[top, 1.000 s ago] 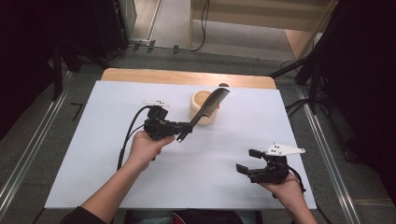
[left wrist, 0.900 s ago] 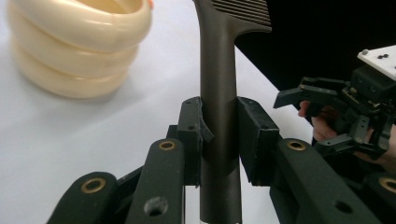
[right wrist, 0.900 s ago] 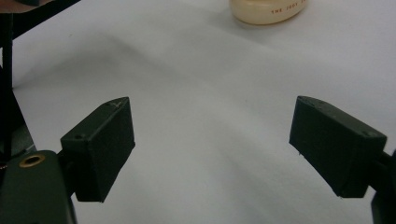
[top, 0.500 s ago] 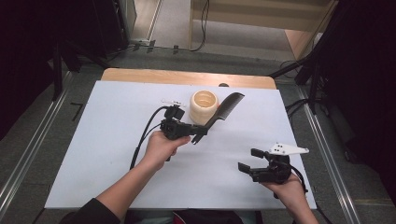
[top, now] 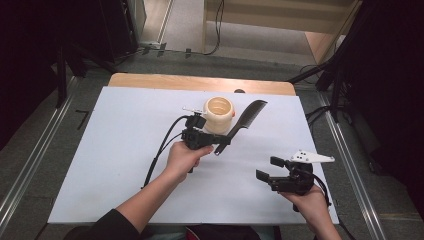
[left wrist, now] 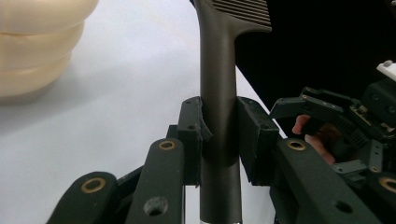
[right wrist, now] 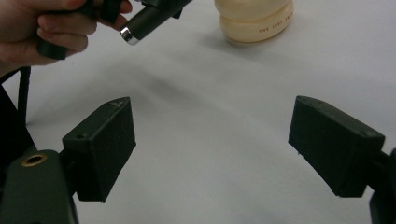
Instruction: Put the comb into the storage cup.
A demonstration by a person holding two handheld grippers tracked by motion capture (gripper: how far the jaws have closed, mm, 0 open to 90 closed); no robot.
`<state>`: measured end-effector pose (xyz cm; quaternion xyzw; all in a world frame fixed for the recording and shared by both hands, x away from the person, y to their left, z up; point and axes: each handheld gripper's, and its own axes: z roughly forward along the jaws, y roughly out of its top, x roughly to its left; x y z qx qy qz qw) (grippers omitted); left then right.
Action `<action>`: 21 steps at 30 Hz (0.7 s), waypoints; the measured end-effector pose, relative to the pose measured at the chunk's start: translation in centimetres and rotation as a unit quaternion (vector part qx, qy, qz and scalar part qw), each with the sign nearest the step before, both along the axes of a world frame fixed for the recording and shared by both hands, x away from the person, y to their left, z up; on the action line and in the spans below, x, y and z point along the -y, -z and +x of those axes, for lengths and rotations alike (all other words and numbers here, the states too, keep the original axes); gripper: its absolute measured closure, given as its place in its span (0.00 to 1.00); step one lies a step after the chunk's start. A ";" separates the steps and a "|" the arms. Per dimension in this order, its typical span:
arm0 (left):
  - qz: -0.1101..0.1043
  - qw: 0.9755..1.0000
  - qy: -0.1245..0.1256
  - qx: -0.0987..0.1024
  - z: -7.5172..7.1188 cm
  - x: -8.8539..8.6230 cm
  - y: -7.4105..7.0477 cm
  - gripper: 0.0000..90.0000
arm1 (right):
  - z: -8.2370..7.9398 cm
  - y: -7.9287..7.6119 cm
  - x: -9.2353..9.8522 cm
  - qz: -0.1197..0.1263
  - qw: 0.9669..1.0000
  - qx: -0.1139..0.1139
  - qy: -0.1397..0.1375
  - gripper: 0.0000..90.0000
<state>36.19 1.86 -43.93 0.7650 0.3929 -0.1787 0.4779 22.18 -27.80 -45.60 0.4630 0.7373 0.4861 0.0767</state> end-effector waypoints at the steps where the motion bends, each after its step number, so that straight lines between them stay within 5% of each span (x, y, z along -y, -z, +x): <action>1: 0.000 1.000 0.000 0.000 -0.1 0.2 0.0 0.81 | 0.1 -0.1 0.0 0.001 1.000 0.001 0.003 0.14; 21: -0.002 1.000 -0.008 -0.005 -0.5 1.9 0.9 0.81 | 3.8 -2.6 -0.6 0.039 0.994 -0.036 0.092 0.27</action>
